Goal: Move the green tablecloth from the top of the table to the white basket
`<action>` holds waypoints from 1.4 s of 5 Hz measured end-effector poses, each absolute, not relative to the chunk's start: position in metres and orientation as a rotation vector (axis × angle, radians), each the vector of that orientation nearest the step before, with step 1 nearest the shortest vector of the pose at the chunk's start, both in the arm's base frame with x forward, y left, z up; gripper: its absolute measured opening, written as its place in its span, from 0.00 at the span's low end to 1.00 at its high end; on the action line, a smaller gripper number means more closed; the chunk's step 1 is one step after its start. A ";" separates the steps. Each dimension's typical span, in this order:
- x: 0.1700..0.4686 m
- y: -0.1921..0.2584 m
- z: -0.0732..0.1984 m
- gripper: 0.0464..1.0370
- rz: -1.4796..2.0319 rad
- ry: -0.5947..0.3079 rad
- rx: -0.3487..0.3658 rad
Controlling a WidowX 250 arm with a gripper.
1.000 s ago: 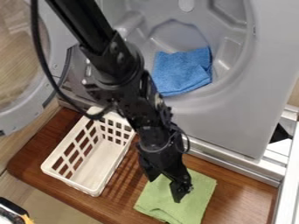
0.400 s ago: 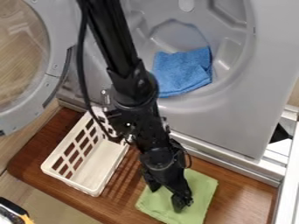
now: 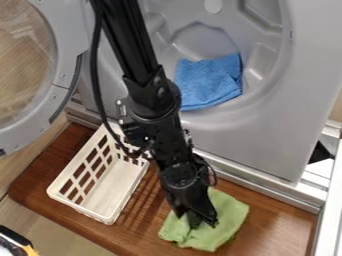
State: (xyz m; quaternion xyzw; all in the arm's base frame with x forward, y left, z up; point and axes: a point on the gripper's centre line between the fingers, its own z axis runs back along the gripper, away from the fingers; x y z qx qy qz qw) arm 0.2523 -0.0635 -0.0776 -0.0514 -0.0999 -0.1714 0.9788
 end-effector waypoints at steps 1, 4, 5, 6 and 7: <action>0.251 -0.065 -0.077 0.14 -0.353 -0.185 -0.103; 0.262 -0.092 -0.041 0.03 -0.450 -0.219 -0.136; 0.261 -0.089 -0.011 0.03 -0.436 -0.240 -0.141; 0.260 -0.062 0.022 0.03 -0.363 -0.276 -0.125; 0.253 -0.035 0.043 0.03 -0.295 -0.276 -0.106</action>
